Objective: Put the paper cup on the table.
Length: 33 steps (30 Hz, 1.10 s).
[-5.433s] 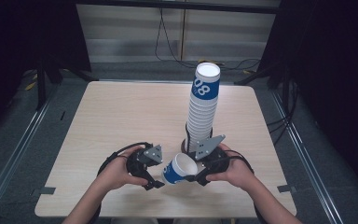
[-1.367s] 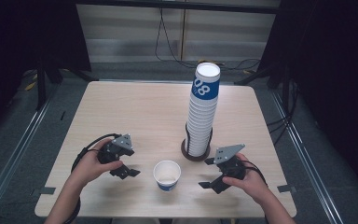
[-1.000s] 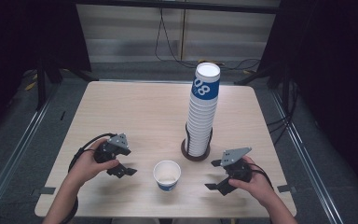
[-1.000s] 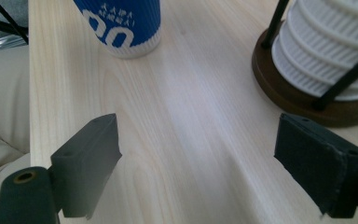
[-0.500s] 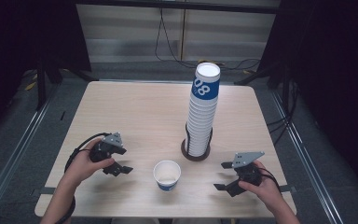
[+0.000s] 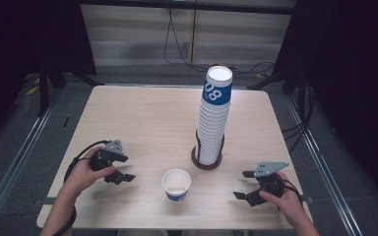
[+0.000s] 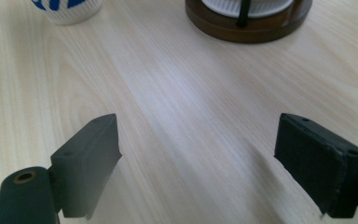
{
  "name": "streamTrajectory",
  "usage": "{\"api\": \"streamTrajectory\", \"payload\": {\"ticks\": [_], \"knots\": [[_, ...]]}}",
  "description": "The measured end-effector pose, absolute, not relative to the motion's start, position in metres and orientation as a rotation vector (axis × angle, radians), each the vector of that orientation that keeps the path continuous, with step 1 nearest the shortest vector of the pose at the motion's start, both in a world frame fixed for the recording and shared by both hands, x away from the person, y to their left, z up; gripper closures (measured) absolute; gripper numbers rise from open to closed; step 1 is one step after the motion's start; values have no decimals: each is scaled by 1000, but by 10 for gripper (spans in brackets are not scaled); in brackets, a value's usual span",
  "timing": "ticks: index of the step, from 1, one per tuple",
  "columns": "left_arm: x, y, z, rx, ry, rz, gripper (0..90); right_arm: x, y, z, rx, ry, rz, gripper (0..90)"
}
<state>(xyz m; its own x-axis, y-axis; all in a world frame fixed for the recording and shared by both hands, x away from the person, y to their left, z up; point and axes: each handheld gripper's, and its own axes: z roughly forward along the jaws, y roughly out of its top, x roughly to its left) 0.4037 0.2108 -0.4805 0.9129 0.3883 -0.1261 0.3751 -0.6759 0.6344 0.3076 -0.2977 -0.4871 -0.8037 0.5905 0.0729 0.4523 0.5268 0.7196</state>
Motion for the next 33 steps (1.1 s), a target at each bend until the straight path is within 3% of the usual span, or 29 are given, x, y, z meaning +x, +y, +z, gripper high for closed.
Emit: {"api": "streamTrajectory", "payload": {"ticks": [33], "knots": [[411,237,-509,2317,566,160,161,309,-315,-501,918,2519,1051,122]]}}
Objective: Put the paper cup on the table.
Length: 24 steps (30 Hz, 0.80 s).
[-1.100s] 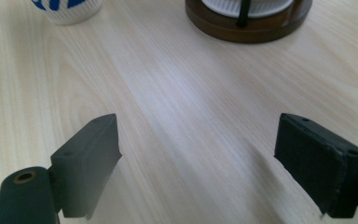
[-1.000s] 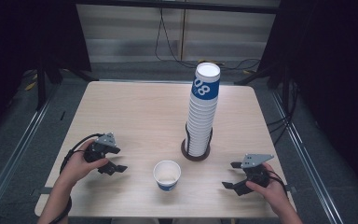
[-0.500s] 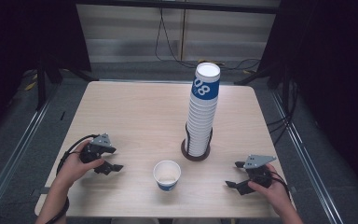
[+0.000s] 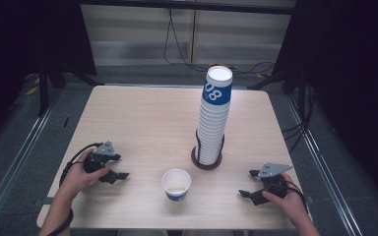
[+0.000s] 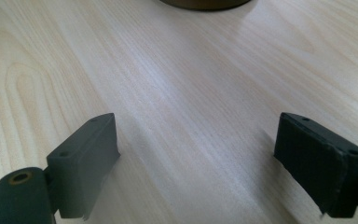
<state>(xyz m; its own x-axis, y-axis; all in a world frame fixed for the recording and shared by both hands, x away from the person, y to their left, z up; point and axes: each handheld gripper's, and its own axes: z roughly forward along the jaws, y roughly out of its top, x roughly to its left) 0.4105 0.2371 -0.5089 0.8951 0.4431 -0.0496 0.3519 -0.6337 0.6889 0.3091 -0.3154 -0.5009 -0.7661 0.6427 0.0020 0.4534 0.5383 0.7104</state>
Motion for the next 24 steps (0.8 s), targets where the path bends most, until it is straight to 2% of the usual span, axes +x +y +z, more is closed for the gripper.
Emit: {"api": "streamTrajectory", "payload": {"ticks": [6,15,24], "knots": [[410,238,-517,2248,544,183,105,310,-315,-501,928,2516,1042,101],[410,235,-518,2262,524,171,39,310,-315,-501,941,2509,1035,99],[410,234,-518,2273,519,167,19,310,-315,-501,950,2503,1031,94]]}}
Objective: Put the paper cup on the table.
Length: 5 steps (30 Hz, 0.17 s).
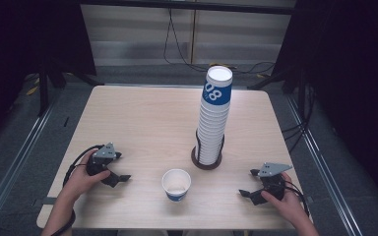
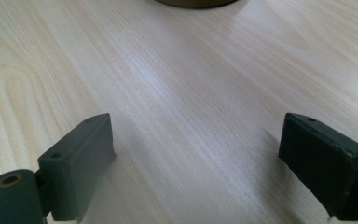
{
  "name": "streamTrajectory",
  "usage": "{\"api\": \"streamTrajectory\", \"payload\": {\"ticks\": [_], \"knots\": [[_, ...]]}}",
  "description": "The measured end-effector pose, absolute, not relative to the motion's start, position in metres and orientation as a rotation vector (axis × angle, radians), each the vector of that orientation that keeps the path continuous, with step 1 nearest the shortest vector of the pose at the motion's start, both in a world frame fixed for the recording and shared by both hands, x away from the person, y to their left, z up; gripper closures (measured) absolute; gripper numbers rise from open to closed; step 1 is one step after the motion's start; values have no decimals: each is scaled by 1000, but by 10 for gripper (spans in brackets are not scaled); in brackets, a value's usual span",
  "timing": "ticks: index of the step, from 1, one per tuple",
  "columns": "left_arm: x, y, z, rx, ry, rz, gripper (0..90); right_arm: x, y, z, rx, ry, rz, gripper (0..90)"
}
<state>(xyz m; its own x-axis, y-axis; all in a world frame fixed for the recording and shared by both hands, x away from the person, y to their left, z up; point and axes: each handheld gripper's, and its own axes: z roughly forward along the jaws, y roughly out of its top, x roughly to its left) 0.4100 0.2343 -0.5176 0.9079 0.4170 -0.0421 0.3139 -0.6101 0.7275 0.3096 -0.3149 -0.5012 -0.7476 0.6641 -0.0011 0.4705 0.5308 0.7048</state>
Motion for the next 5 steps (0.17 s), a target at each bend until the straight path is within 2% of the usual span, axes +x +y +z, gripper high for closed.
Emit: {"api": "streamTrajectory", "payload": {"ticks": [5], "knots": [[410,234,-518,2273,518,168,17,310,-315,-501,951,2503,1031,94]]}}
